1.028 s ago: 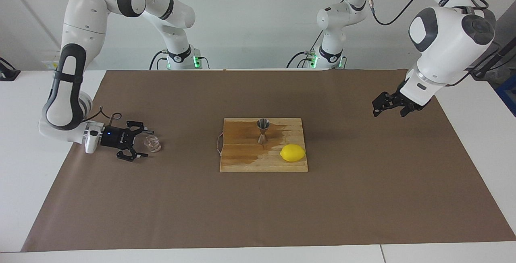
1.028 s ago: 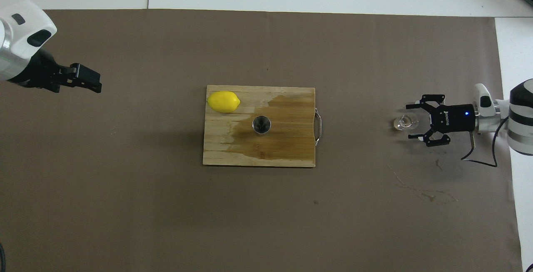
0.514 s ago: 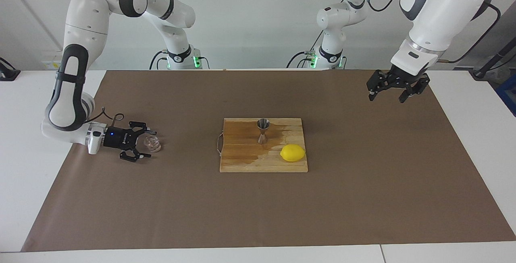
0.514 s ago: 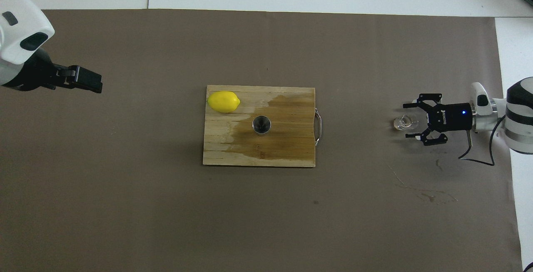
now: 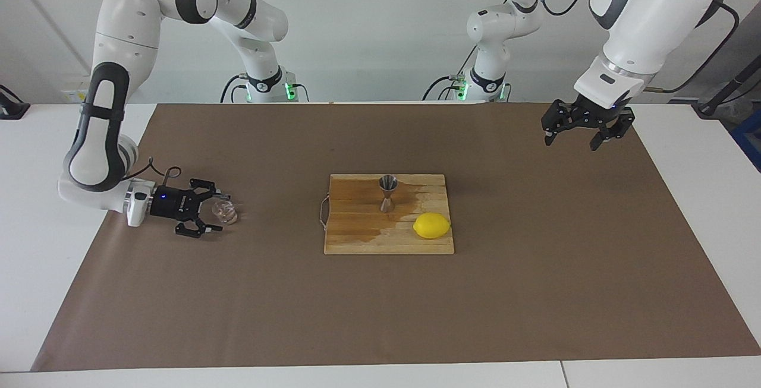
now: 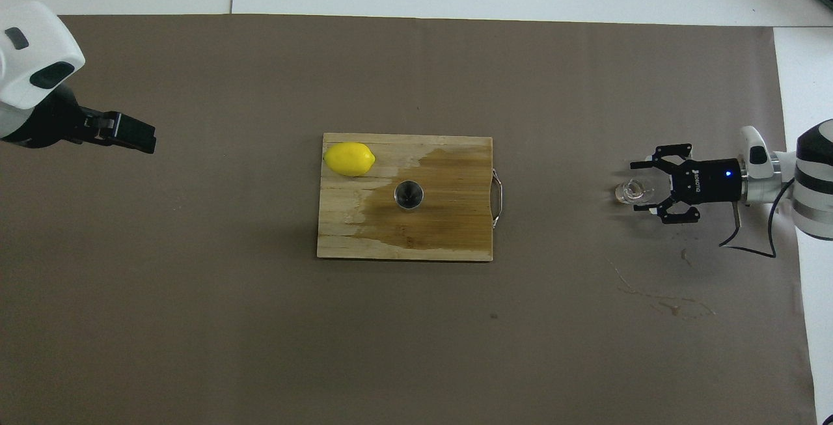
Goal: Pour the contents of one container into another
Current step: 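Close the right gripper on the glass while the left gripper retracts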
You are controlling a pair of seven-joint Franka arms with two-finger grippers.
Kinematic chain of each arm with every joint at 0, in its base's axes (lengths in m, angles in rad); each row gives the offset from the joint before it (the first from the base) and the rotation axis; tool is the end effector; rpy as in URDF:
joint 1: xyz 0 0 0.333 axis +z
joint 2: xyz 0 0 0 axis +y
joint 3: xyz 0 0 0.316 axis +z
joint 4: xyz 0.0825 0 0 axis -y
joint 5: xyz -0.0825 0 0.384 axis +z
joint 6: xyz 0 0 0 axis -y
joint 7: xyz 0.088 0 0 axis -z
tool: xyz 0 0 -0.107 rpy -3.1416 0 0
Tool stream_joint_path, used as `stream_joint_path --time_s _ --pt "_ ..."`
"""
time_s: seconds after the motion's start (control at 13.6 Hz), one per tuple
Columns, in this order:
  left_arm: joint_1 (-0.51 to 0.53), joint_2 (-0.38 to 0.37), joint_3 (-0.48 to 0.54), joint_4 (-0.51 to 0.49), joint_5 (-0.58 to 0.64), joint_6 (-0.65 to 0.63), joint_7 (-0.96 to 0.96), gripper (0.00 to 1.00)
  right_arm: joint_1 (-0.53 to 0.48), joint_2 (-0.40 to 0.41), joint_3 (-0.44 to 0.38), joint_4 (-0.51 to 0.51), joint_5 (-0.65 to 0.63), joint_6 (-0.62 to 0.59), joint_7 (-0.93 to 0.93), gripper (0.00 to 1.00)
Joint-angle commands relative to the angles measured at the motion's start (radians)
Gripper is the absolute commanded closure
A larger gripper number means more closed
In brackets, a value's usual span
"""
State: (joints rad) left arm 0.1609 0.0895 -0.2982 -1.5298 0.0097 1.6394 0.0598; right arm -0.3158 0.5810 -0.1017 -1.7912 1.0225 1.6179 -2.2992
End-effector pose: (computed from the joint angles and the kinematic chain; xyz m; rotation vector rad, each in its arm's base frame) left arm 0.5827 -0.0717 0.6011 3.1089 -0.3060 0.0365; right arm 0.5800 -0.1569 0.2261 -1.6446 -1.3845 -0.8710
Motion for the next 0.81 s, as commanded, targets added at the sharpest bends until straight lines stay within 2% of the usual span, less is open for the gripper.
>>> stream_joint_path --time_s 0.0,0.15,0.37,0.73 --pt "-0.084 -0.031 0.105 -0.033 0.007 -0.004 0.005 0.0 0.003 -0.012 0.002 -0.013 0.033 0.011 0.003 0.14" --pt "-0.154 -0.024 0.209 -0.042 0.007 -0.004 -0.002 0.0 0.003 -0.012 0.002 -0.011 0.033 0.014 0.003 0.25" --pt "-0.205 -0.016 0.306 -0.04 0.006 -0.032 0.0 0.0 0.007 -0.012 0.002 -0.011 0.033 0.014 0.003 0.49" --pt "-0.204 0.006 0.321 -0.006 0.006 -0.088 -0.012 0.0 0.008 -0.012 0.003 -0.005 0.033 0.016 0.011 0.52"
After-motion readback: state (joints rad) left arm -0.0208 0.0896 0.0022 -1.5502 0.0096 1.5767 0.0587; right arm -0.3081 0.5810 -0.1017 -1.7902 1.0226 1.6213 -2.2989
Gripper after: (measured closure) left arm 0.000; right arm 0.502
